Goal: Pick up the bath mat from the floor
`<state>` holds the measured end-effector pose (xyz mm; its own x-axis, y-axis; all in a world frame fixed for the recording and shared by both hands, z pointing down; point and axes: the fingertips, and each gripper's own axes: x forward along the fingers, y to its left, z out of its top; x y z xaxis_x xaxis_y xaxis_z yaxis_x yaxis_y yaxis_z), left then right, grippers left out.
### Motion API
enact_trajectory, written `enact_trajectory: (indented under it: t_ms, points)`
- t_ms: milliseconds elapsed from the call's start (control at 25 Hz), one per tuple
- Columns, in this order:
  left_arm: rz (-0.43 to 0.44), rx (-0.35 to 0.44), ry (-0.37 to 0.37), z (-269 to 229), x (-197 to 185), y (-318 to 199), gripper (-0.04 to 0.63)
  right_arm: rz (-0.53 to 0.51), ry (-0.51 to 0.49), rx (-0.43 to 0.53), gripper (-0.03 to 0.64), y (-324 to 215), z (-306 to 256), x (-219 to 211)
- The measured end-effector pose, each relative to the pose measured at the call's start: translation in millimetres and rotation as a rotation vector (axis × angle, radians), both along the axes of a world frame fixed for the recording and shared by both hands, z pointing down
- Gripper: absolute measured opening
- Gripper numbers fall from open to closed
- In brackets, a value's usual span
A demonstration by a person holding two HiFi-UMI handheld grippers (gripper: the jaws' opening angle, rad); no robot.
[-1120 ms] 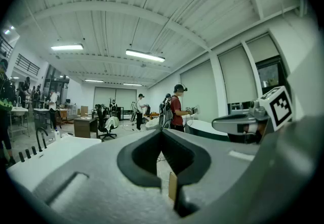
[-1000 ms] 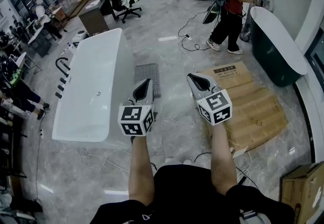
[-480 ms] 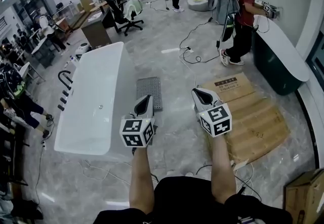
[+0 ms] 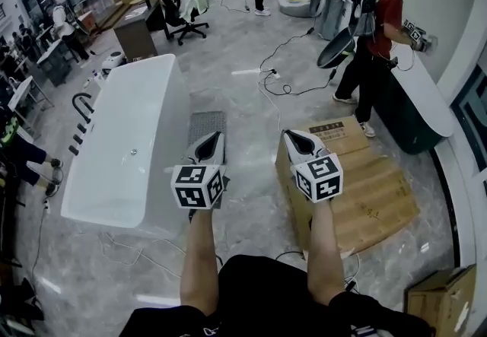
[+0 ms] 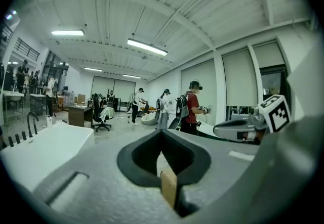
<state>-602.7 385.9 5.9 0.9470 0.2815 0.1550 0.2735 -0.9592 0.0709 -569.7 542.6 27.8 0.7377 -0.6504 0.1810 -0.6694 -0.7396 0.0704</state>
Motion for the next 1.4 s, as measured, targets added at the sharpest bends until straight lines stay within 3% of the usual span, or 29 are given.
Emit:
enact_trajectory:
  t_ms: [480,800,1080,1240,1400]
  points:
    - [-0.053,-0.05,-0.042,18.5,68.8,-25.6,-0.002,0.028,-0.003,-0.026,0.008,1.5,9.2,66.9]
    - [-0.064,-0.083,-0.071,40.7,158.2,-61.1,-0.002,0.03,-0.018,0.012,0.008,-26.3,25.2,154.2]
    - [-0.099,-0.082,-0.115,48.3,257.7,-119.1,-0.002,-0.02,-0.054,0.074,0.007,-88.4,29.5,251.7]
    - [-0.109,-0.073,-0.114,42.4,312.5,-150.7,-0.002,-0.062,-0.038,0.156,0.006,-125.2,11.8,307.6]
    - [-0.112,-0.067,-0.112,35.8,358.5,-176.8,-0.002,-0.092,-0.04,0.151,0.008,-159.4,6.0,355.0]
